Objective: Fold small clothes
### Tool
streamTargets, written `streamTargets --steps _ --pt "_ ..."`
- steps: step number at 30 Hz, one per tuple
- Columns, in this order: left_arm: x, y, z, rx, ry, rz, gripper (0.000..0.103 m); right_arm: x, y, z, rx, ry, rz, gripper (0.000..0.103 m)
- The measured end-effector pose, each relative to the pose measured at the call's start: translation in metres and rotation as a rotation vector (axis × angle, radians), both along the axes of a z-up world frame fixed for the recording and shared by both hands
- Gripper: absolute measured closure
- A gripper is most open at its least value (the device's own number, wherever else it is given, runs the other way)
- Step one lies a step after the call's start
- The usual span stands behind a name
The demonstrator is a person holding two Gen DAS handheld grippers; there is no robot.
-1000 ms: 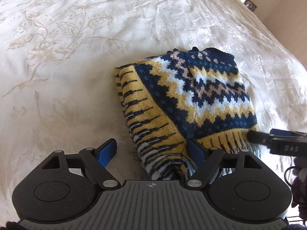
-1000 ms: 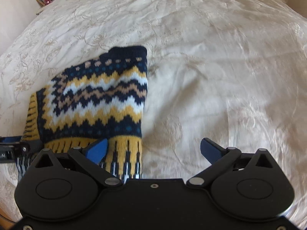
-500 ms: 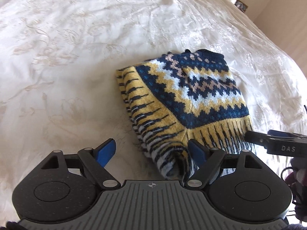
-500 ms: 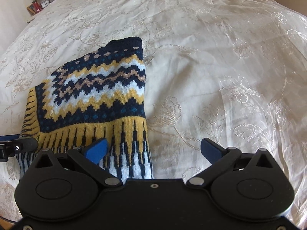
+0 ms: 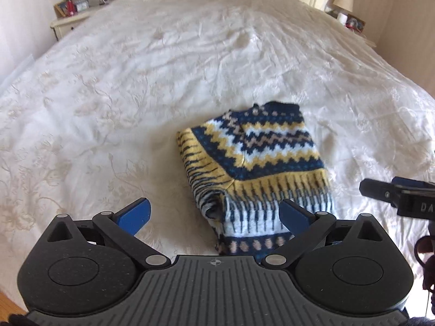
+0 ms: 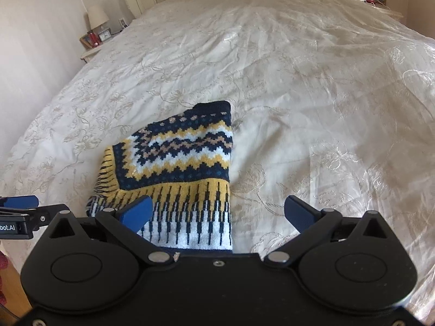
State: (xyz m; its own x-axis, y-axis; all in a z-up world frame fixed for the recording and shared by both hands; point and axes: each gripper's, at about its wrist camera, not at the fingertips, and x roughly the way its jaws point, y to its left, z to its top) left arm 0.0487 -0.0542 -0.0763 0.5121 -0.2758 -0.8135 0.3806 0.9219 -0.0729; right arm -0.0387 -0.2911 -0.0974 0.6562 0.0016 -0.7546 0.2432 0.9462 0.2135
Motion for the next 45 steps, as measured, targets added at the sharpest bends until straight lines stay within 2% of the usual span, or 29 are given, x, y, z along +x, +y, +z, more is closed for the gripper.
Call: streamTargets --steps 4,8,14,20,23,28,41,45 --pt "-0.014 -0.008 0.023 -0.004 -0.028 0.063 0.002 -0.017 0.002 0.019 -0.005 -0.066 0.061 0.001" --pt "-0.024 -0.016 0.036 0.017 -0.013 0.122 0.002 -0.032 0.006 0.035 -0.037 -0.101 0.089 0.001" --pt "-0.038 -0.024 0.037 0.062 0.020 0.146 0.002 -0.044 0.010 0.045 -0.093 -0.049 0.075 0.001" --pt "-0.050 -0.026 0.035 0.056 0.069 0.155 0.003 -0.049 0.001 0.045 -0.024 0.033 0.051 0.001" --pt "-0.054 -0.028 0.034 0.065 0.085 0.151 0.009 -0.050 -0.003 0.044 -0.003 0.060 0.028 0.001" --pt "-0.058 -0.029 0.031 0.070 0.103 0.153 0.009 -0.051 -0.001 0.046 -0.063 0.101 0.004 0.001" --pt "-0.062 -0.037 0.015 0.129 0.160 0.118 0.010 -0.051 0.004 0.047 -0.042 0.115 0.033 0.001" --pt "-0.063 -0.036 0.009 0.134 0.185 0.108 0.016 -0.051 0.006 0.045 -0.042 0.117 0.035 0.001"
